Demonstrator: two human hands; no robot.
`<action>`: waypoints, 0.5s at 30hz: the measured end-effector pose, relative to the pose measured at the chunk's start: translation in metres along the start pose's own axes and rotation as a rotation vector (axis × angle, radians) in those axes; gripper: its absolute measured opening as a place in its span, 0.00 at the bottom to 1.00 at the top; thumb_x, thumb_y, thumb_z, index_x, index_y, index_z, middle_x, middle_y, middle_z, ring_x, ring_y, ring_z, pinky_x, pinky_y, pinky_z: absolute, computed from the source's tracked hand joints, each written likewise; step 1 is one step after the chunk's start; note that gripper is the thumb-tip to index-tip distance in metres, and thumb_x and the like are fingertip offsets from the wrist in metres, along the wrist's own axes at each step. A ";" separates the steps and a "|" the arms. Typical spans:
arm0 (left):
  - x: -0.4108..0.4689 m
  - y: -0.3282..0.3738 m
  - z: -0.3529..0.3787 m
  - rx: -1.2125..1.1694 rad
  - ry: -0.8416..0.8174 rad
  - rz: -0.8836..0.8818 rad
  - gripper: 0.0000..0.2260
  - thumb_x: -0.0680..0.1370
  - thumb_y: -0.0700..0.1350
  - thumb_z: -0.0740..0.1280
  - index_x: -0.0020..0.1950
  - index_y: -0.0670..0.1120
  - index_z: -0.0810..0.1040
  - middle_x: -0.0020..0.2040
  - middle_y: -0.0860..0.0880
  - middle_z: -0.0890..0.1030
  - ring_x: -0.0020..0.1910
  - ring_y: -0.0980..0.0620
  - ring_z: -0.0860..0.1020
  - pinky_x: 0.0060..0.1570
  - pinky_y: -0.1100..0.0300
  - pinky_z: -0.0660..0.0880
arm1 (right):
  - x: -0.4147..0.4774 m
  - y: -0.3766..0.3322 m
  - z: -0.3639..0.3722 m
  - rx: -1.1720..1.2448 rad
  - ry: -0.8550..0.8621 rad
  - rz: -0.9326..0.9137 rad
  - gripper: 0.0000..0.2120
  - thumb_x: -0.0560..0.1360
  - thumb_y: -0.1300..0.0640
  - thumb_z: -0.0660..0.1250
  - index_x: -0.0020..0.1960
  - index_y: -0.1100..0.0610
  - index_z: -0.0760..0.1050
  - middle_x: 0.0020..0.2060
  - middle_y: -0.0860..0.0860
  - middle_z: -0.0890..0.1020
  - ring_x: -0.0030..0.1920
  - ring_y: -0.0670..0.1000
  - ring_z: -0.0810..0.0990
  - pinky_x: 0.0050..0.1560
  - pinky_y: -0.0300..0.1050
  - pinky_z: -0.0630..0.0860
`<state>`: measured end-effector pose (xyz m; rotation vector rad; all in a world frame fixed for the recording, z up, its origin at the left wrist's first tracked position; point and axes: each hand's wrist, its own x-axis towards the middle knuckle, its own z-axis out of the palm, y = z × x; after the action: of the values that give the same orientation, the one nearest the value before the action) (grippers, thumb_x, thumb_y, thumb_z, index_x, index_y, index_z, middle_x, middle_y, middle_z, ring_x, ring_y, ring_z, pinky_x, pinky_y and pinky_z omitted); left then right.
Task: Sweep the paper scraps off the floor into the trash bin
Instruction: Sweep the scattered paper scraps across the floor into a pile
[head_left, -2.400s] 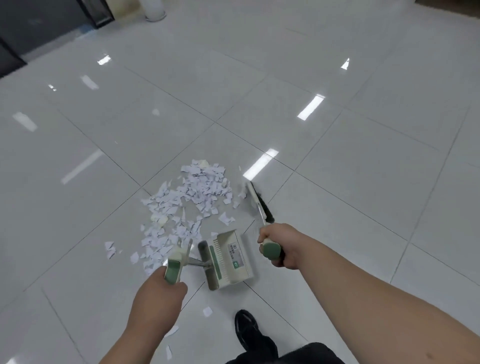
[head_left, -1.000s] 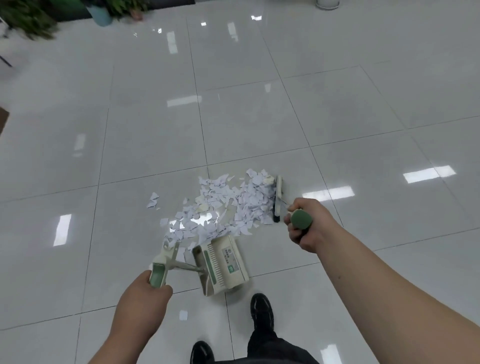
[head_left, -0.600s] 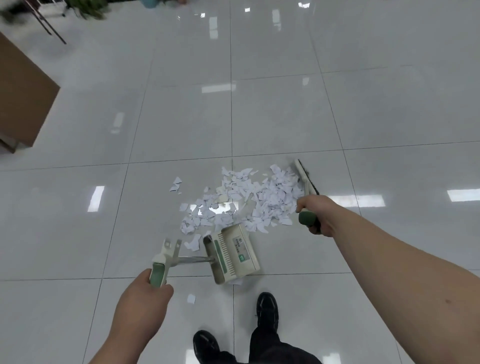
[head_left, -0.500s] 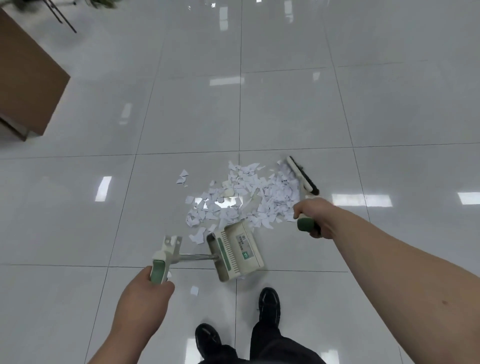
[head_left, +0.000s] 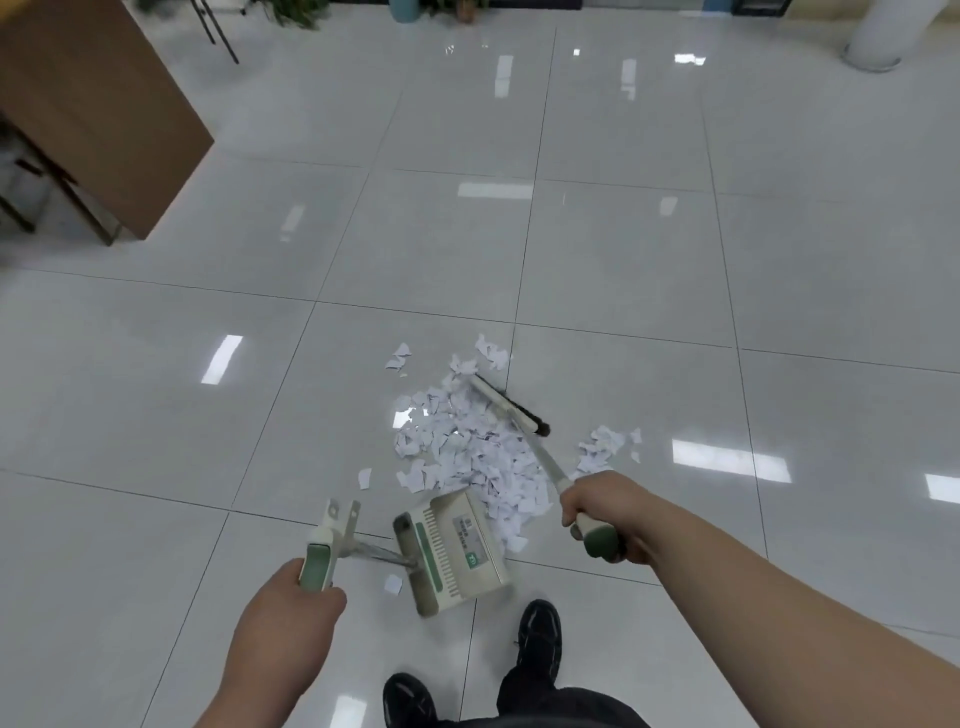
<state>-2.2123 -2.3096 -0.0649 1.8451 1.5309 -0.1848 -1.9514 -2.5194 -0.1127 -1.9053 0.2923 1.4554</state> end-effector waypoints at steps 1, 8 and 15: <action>0.001 -0.004 -0.003 0.000 0.001 0.004 0.03 0.73 0.38 0.65 0.40 0.42 0.73 0.30 0.46 0.73 0.29 0.44 0.70 0.34 0.54 0.66 | -0.003 0.001 -0.001 0.031 0.020 -0.001 0.16 0.62 0.64 0.69 0.49 0.61 0.77 0.37 0.59 0.77 0.33 0.55 0.71 0.30 0.40 0.62; 0.012 -0.026 -0.024 0.002 -0.021 0.049 0.03 0.73 0.38 0.64 0.40 0.42 0.71 0.29 0.46 0.72 0.29 0.44 0.69 0.35 0.54 0.66 | -0.016 0.013 -0.010 0.096 0.199 -0.023 0.13 0.66 0.66 0.67 0.51 0.61 0.77 0.43 0.60 0.76 0.37 0.56 0.70 0.29 0.38 0.64; 0.026 -0.046 -0.032 0.061 -0.023 0.103 0.03 0.73 0.38 0.64 0.42 0.40 0.71 0.30 0.46 0.70 0.29 0.45 0.66 0.33 0.55 0.63 | -0.006 0.042 -0.016 0.002 0.290 0.073 0.09 0.66 0.67 0.66 0.44 0.59 0.71 0.38 0.55 0.68 0.34 0.54 0.64 0.28 0.39 0.63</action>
<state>-2.2564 -2.2678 -0.0752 1.9572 1.4249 -0.2058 -1.9651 -2.5621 -0.1226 -2.1238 0.5016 1.2210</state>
